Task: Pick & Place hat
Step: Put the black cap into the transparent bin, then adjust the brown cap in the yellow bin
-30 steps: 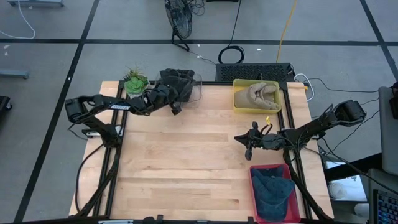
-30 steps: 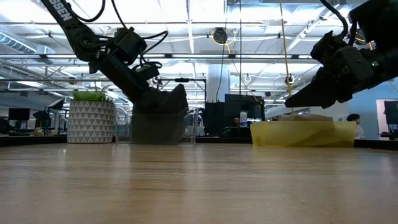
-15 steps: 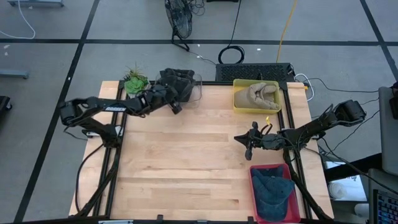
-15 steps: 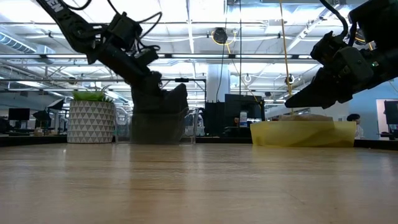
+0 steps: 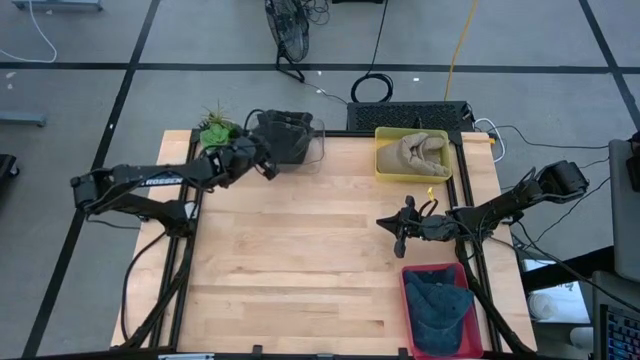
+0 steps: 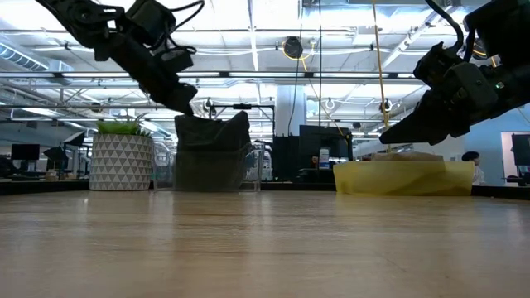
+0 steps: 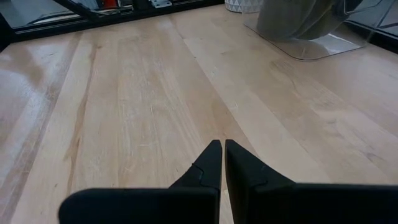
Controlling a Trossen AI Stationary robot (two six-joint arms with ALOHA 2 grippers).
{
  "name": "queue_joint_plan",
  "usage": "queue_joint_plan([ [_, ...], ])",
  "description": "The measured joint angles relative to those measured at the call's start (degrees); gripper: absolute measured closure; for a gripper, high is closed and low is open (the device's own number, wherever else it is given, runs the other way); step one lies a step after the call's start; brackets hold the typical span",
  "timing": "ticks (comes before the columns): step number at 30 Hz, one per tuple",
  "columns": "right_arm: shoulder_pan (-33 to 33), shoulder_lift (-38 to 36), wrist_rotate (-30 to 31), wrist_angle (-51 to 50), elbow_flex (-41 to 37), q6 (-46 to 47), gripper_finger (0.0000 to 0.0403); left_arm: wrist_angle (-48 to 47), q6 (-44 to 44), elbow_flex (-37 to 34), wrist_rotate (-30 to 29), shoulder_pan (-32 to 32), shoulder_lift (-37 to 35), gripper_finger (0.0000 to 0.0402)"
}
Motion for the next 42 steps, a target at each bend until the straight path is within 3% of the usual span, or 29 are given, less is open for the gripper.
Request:
queue_joint_plan([
  [16, 0.00, 0.00, 0.11, 0.15, 0.00, -0.11, 0.0403, -2.60, -0.55, -0.02, 0.90, 4.06, 4.63, 0.0339],
  [26, 0.00, 0.00, 0.07, -0.24, 0.00, -0.13, 0.0403, 1.49, -0.68, -0.04, 0.90, -3.33, -5.64, 0.0339],
  [36, 0.02, 0.00, 0.90, 0.31, 0.00, 0.18, 0.0403, 1.64, -7.32, -0.02, 20.66, -10.49, -12.58, 0.0339],
  [39, -0.01, 0.01, 5.33, 1.03, 0.00, 0.48, 0.0403, 1.64, -6.43, -0.02, 23.50, -11.88, -12.59, 0.0339],
  [42, -1.42, 0.00, 17.65, 4.48, 0.00, 1.23, 0.0403, 2.06, -4.68, -0.02, 23.40, -12.96, -12.57, 0.0339],
])
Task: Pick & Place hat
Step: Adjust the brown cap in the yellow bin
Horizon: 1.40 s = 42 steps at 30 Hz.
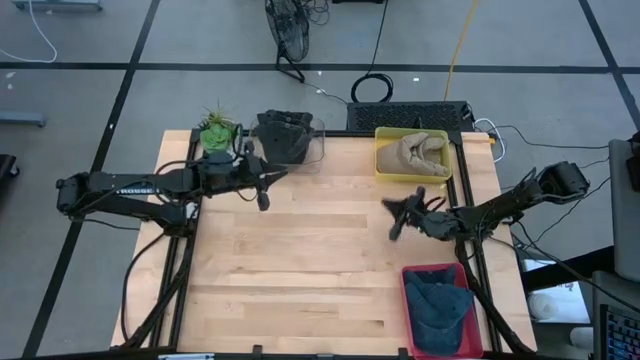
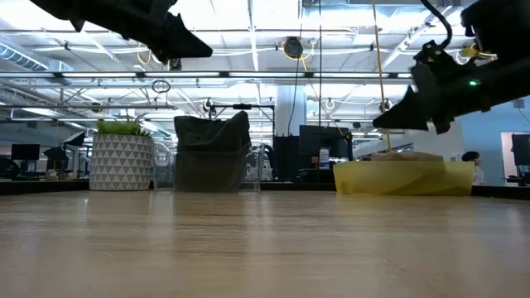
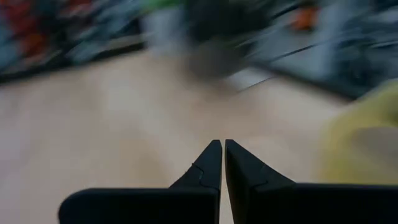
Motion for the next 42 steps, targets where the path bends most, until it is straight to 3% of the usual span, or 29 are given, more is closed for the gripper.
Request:
queue_joint_plan([
  [2, -2.17, -0.20, 4.66, 2.58, 0.09, -1.53, 0.0403, 1.16, -0.45, 0.00, -0.04, -0.56, 0.02, 0.0339],
  [5, -8.78, -0.32, 4.50, 1.29, 2.12, -5.09, 0.0403, 2.91, -0.27, 0.00, -0.07, -1.46, -0.16, 0.0339],
  [8, -17.57, -0.43, -2.41, -7.44, 6.54, -5.22, 0.0403, 3.84, -0.20, 0.00, -0.07, -2.30, -0.24, 0.0339],
  [13, -33.63, -0.39, -18.66, -30.97, 16.51, -0.82, 0.0403, 3.82, 0.69, 0.00, -0.09, -3.28, -0.24, 0.0339],
  [20, -47.27, -0.43, -30.01, -35.98, 20.84, 1.60, 0.0403, 3.78, 2.78, 0.00, -0.09, -4.00, -0.24, 0.0339],
  [23, -50.10, -0.41, -34.12, -40.21, 20.85, 4.08, 0.0403, 3.78, 2.85, 0.00, -0.11, -3.96, -0.24, 0.0339],
  [29, -51.21, -0.24, -35.78, -43.96, 20.79, 4.12, 0.0403, 3.82, 2.93, 0.00, -0.11, -3.96, -0.24, 0.0339],
  [35, -52.80, -0.17, -28.47, -46.68, 20.52, 1.41, 0.0403, 3.83, 2.92, 0.00, -0.59, -3.96, -0.24, 0.0339],
  [42, -56.91, -0.19, -31.17, -44.65, 15.67, 1.03, 0.0403, 3.65, 2.85, 0.00, -0.59, -3.96, -0.24, 0.0339],
])
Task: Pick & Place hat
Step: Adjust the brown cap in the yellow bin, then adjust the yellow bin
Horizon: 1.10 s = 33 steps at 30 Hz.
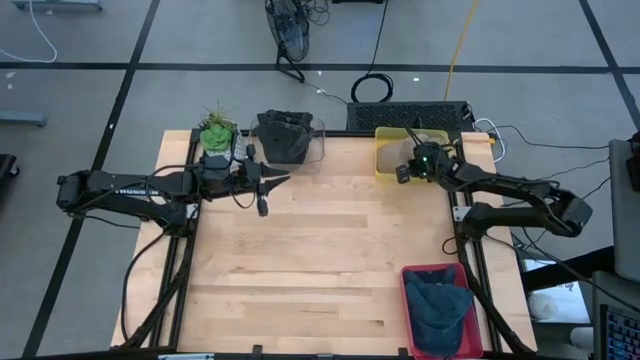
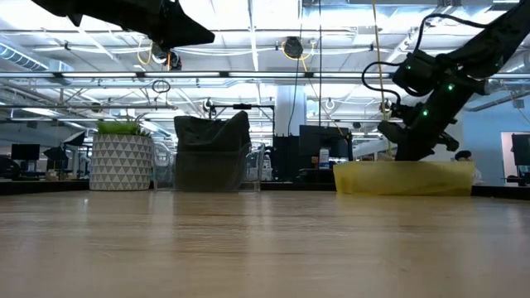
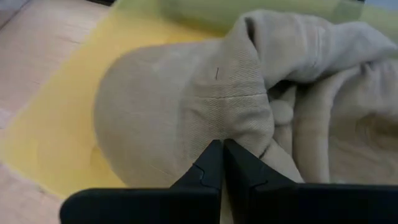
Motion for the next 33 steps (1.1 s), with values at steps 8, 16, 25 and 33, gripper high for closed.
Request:
queue_joint_plan([
  [8, -0.29, 0.00, -1.53, 5.31, -1.67, -2.65, 0.0403, -0.31, 0.00, 0.00, 0.02, 0.02, 0.00, 0.0339],
  [16, 0.31, -3.73, -6.00, 14.63, -1.75, -3.88, 0.0403, -1.13, 0.00, 0.00, 0.00, 0.07, 0.00, 0.0339],
  [25, 10.40, -8.99, -11.10, 3.25, -1.70, 0.68, 0.0403, -2.11, 0.00, 0.00, 0.01, 0.07, -0.02, 0.0339],
  [33, 16.56, -11.28, 1.68, -18.88, -1.73, 10.77, 0.0403, -2.50, -0.03, 0.00, 0.00, 0.07, -0.01, 0.0339],
])
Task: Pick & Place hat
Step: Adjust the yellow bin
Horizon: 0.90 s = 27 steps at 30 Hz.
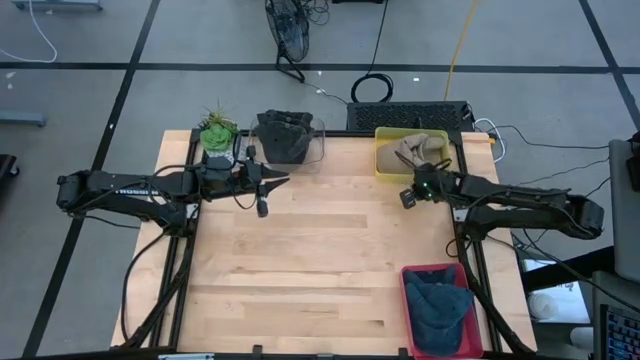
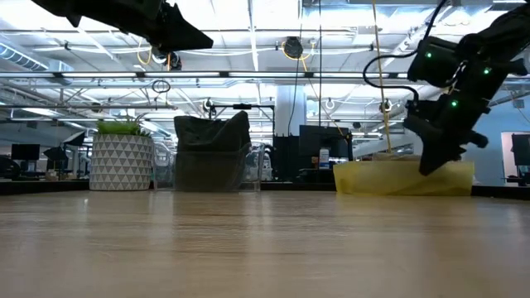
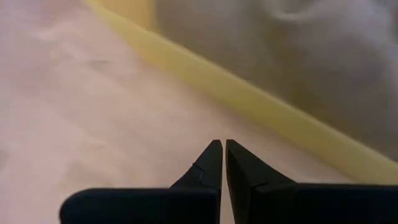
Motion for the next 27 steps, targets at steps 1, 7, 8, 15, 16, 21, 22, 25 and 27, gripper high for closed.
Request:
queue_joint_plan([
  [1, -0.04, 0.06, 1.84, -1.17, 0.00, 0.42, 0.0403, 0.00, 0.00, 0.00, 0.01, 0.00, 0.00, 0.0339],
  [7, -3.95, 1.89, 8.77, -1.51, -0.81, -0.22, 0.0403, 0.02, 0.00, 0.00, 0.00, 0.00, -0.01, 0.0339],
  [8, -4.73, 2.20, 9.11, 0.01, -1.42, -0.92, 0.0403, -0.01, 0.00, 0.00, 0.00, 0.00, 0.00, 0.0339],
  [15, -10.36, 2.97, 7.34, 11.02, -6.47, -6.01, 0.0403, -0.21, 0.00, 0.00, -0.38, 0.04, -0.01, 0.0339],
  [16, -10.94, 2.97, 7.15, 11.27, -6.80, -6.13, 0.0403, -0.32, 0.02, 0.00, -0.78, 0.05, -0.01, 0.0339],
  [21, -11.47, 2.24, 3.92, 10.32, -7.17, -8.61, 0.0403, -0.62, 0.02, 0.00, -1.49, 0.05, 0.01, 0.0339],
  [22, -11.47, 1.68, 3.42, 9.86, -7.17, -9.05, 0.0403, -0.66, 0.00, 0.00, -1.49, 0.04, -0.01, 0.0339],
  [25, -11.05, -1.17, 3.11, 8.20, -7.17, -9.35, 0.0403, -0.85, -0.02, 0.00, -1.51, 0.04, -0.01, 0.0339],
  [27, -10.30, -3.96, 1.96, 6.95, -7.17, -9.33, 0.0403, -0.91, -0.28, 0.00, -1.51, 0.04, -0.01, 0.0339],
])
